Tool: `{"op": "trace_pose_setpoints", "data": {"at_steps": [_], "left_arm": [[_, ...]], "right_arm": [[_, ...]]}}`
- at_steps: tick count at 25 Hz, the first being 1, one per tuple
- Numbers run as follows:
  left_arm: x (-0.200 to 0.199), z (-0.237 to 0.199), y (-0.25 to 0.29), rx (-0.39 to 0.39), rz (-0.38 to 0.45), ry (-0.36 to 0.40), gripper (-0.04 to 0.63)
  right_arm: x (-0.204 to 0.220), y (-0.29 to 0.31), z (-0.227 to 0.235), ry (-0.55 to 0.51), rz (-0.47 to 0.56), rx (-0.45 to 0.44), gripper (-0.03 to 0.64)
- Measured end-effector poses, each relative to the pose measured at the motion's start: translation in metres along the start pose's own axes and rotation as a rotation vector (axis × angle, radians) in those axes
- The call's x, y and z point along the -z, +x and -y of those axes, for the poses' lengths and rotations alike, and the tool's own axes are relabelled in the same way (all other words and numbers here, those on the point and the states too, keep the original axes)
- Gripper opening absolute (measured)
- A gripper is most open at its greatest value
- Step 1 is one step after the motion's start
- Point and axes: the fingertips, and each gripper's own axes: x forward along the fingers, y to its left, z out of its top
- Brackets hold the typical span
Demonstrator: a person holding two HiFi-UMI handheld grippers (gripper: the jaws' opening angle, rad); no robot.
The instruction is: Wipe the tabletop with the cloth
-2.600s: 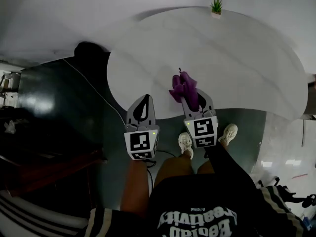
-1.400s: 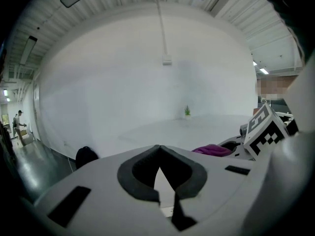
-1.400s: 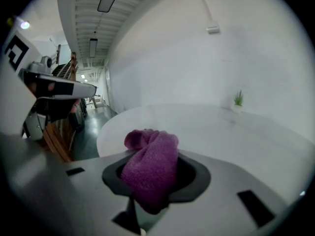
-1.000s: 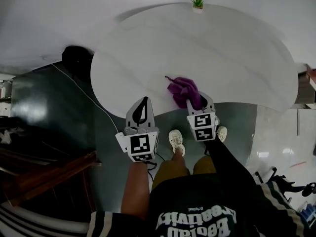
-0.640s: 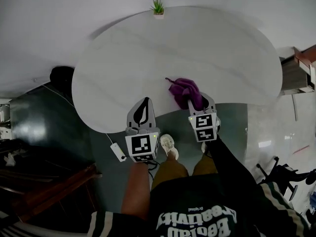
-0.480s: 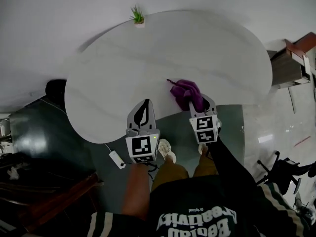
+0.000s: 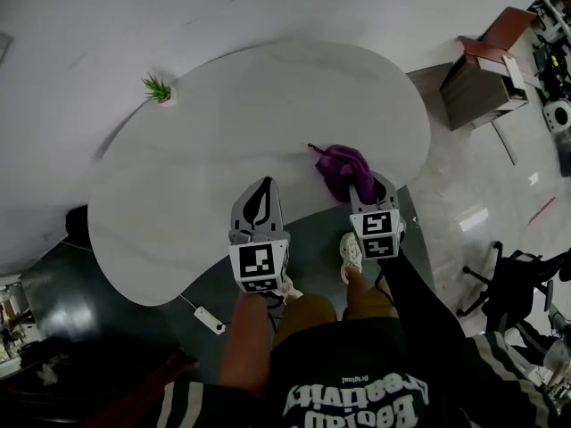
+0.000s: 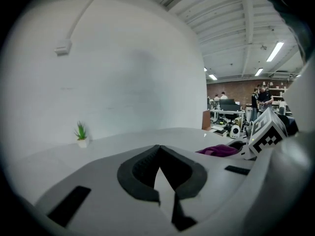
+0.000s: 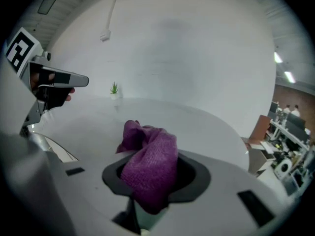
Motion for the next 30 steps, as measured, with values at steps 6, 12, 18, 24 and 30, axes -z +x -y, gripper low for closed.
{"op": "trace_pose_setpoints", "data": {"at_steps": [6,12,18,24,30], "left_arm": [[-0.018,0.069,0.041,0.061,0.01,0.0,0.0],[-0.031,0.122,0.069,0.125,0.018,0.014,0.0],[-0.035,0.159,0.082,0.167,0.015,0.034,0.0],[-0.035,0.162,0.077,0.163,0.019,0.026,0.0],[-0.039,0.127,0.044,0.117,0.055,0.016,0.0]], "right_arm": [[0.021,-0.022,0.081,0.044,-0.011,0.078,0.137],[0.038,-0.039,0.146,0.085,-0.02,0.155,0.137],[0.054,-0.055,0.187,0.11,-0.022,0.211,0.135],[0.052,-0.067,0.19,0.121,0.004,0.209,0.135],[0.004,-0.078,0.146,0.096,0.129,0.139,0.133]]}}
